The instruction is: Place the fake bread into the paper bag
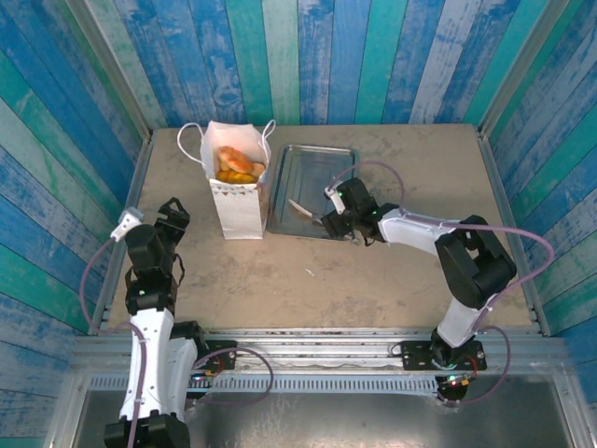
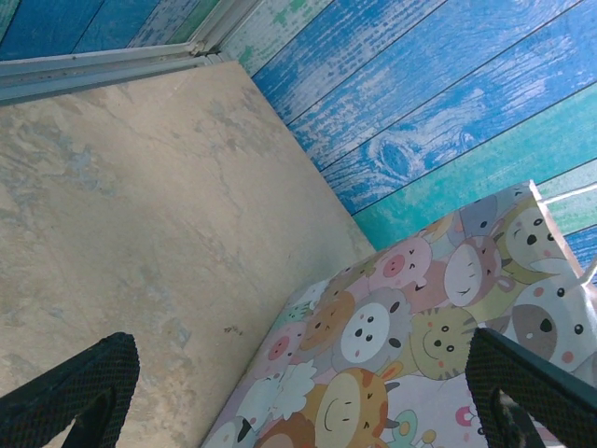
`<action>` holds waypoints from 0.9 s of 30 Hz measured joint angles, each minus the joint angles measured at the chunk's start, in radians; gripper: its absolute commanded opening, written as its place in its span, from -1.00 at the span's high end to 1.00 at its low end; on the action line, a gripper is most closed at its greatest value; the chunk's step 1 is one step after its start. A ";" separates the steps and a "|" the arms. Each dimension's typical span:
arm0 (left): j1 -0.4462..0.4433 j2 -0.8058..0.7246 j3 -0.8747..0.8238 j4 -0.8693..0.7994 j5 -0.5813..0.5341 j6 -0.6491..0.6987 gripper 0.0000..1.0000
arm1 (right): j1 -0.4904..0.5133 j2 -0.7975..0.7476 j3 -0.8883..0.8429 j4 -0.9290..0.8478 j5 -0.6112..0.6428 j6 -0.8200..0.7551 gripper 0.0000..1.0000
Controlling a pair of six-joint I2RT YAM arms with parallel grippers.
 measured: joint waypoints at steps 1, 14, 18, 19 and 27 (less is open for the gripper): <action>0.000 -0.002 0.000 0.000 0.000 0.000 -0.89 | 0.000 -0.008 -0.005 -0.006 0.000 0.001 -0.89; 0.000 0.010 -0.001 0.040 -0.046 0.068 -0.89 | -0.126 -0.430 -0.084 -0.082 -0.032 0.050 -1.00; 0.000 0.052 -0.019 0.115 -0.076 0.154 -0.88 | -0.215 -0.568 -0.103 -0.083 -0.041 0.079 -1.00; 0.000 0.067 -0.027 0.137 -0.082 0.177 -0.88 | -0.241 -0.598 -0.115 -0.083 -0.042 0.086 -1.00; -0.035 0.220 -0.108 0.330 -0.105 0.321 -0.88 | -0.402 -0.747 -0.251 -0.074 -0.027 0.113 -1.00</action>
